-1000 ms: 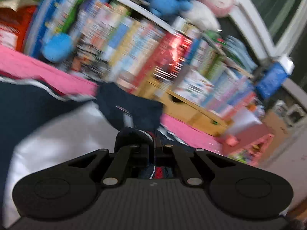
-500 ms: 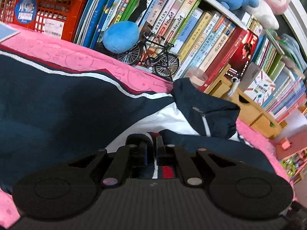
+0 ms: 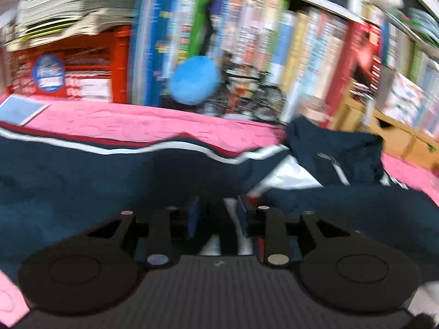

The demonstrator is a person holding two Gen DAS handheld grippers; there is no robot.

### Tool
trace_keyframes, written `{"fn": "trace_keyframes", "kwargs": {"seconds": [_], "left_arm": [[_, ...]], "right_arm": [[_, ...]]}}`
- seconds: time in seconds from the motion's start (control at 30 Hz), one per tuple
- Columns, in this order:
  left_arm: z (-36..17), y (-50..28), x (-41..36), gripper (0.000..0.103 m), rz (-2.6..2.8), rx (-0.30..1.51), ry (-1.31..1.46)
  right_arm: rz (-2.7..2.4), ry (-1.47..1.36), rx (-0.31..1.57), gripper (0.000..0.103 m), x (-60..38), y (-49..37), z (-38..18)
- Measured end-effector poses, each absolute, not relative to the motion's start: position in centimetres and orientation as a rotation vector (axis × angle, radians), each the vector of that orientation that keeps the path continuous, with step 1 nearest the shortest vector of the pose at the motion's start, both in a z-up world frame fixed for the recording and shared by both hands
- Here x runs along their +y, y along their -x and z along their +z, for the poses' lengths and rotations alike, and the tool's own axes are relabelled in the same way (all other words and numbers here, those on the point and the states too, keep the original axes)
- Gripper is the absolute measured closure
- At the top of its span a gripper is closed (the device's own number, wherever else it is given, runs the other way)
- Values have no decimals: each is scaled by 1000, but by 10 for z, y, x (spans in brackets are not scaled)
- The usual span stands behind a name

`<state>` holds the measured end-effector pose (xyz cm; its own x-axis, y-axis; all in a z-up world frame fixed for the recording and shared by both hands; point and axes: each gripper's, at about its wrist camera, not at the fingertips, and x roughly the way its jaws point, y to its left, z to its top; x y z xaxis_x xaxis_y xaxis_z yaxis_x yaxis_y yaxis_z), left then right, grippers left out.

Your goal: Fold clothes

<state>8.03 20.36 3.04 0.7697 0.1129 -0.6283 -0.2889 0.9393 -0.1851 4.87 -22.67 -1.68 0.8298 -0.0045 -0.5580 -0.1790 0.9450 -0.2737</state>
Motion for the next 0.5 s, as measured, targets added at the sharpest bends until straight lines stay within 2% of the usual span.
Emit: {"fn": "trace_keyframes", "kwargs": {"seconds": [0.17,0.27,0.3,0.33,0.4,0.5], "left_arm": [[57,-55,219,74,266,599,266],[74,-39,174,70,130,554,55],[76,-36,152,63,76,544,-20],[77,-33,128,51,8,535,-89],[73,-28,82,39,-130,526,-187],[52,-18,6,32,-347,489,-410]], "right_arm": [[86,323,588,36,-228,-50,-17],[79,336,583,35,-226,-49,-18],[78,339,582,35,-225,-49,-18],[76,342,581,35,-225,-49,-18],[72,349,579,35,-224,-48,-18],[75,339,582,35,-224,-49,-18]]}}
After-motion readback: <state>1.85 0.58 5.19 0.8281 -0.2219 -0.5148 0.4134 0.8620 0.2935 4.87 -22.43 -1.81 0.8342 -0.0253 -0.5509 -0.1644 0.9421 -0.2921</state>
